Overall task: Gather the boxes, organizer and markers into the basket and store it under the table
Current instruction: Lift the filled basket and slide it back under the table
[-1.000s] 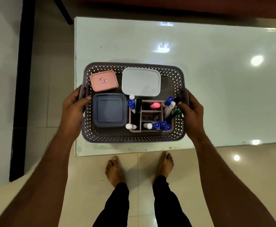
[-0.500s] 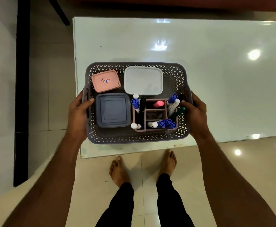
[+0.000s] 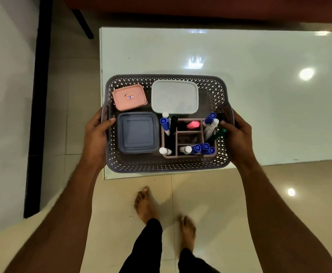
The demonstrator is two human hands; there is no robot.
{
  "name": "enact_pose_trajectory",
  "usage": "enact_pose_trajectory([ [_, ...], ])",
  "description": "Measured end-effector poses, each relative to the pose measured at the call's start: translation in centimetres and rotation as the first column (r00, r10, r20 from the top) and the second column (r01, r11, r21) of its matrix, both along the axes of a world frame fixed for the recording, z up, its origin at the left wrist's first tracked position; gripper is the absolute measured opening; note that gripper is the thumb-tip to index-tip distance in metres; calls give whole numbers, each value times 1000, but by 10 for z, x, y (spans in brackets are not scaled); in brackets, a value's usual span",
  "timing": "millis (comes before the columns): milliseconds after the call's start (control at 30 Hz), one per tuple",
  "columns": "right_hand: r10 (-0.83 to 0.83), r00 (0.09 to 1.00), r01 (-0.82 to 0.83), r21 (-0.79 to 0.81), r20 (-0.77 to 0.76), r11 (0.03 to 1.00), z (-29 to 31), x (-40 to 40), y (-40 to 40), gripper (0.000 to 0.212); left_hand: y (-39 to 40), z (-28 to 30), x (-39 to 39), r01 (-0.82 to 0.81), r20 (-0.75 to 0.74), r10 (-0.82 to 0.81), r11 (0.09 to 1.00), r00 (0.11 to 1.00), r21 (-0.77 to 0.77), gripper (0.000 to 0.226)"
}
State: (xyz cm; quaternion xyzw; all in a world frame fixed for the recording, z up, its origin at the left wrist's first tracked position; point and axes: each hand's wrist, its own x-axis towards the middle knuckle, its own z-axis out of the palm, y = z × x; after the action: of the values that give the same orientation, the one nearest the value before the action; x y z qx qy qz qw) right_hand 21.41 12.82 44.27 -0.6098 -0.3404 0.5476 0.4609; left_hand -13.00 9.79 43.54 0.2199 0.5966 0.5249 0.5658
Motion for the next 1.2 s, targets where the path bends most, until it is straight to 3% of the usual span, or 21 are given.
enact_pose_trajectory([
  [400,67,998,-67,18,16,998,0,46,-82,43,-110,17,50,-63,-5,63,997,998,37,44],
  [667,66,997,-65,-43,27,997,-1,78,-169,42,-204,5,85,-81,12,81,997,997,-16,45],
  [1200,63,998,-61,-90,18,994,-88,82,-335,48,-365,-84,80,-62,63,67,994,996,-87,48],
])
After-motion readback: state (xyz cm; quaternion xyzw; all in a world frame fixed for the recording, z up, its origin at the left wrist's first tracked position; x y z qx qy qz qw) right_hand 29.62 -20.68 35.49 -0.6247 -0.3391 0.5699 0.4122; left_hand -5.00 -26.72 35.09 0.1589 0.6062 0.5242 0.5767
